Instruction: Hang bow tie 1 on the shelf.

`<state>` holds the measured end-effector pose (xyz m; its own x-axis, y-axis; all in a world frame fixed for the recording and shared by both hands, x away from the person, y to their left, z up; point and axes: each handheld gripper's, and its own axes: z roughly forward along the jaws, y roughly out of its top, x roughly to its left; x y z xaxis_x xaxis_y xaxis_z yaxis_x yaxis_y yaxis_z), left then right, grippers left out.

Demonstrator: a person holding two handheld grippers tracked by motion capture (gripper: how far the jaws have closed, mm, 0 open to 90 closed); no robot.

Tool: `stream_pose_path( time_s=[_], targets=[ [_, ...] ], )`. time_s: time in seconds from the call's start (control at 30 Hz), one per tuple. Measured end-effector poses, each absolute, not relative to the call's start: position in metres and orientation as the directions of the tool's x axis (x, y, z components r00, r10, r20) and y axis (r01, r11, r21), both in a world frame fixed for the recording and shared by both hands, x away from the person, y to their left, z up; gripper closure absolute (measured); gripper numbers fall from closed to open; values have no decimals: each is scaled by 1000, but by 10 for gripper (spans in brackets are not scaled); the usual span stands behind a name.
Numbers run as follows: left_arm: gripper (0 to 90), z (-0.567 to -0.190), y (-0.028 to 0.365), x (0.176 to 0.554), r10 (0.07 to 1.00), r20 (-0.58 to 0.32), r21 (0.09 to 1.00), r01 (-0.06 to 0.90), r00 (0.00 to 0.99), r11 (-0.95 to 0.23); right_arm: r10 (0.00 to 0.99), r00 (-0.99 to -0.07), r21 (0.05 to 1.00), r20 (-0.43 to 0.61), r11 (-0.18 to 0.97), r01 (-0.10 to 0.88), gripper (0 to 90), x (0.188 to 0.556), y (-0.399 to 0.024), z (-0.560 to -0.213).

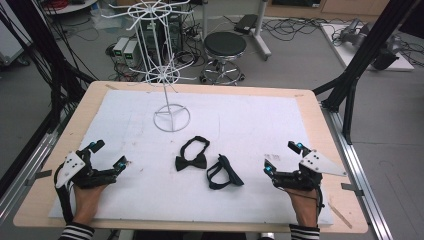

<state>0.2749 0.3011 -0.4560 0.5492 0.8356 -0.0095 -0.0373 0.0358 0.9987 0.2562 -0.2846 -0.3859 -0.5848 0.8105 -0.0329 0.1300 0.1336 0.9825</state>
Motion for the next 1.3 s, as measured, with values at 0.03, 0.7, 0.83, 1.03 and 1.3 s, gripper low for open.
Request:
stream_pose_path(
  time_s=[0.03, 0.7, 0.83, 1.03, 1.3],
  targets=[
    [17, -456, 301, 275, 835, -9, 999, -37, 550, 36, 791, -610, 978, -49, 163, 132, 8, 257, -280, -379],
    [17, -456, 301, 275, 836, -10, 999, -37, 548, 36, 671, -732, 907, -117, 373, 196, 13, 267, -241, -348],
    [17, -456, 301, 275, 837, -9, 999, -38, 547, 36, 665, -736, 892, -128, 402, 208, 13, 268, -232, -343],
    [17, -456, 301, 275, 837, -9, 999, -38, 547, 36, 643, -748, 866, -164, 458, 203, 13, 271, -219, -348],
    [17, -456, 301, 275, 837, -10, 999, -38, 547, 36, 622, -765, 832, -166, 505, 230, 17, 274, -211, -355]
  ],
)
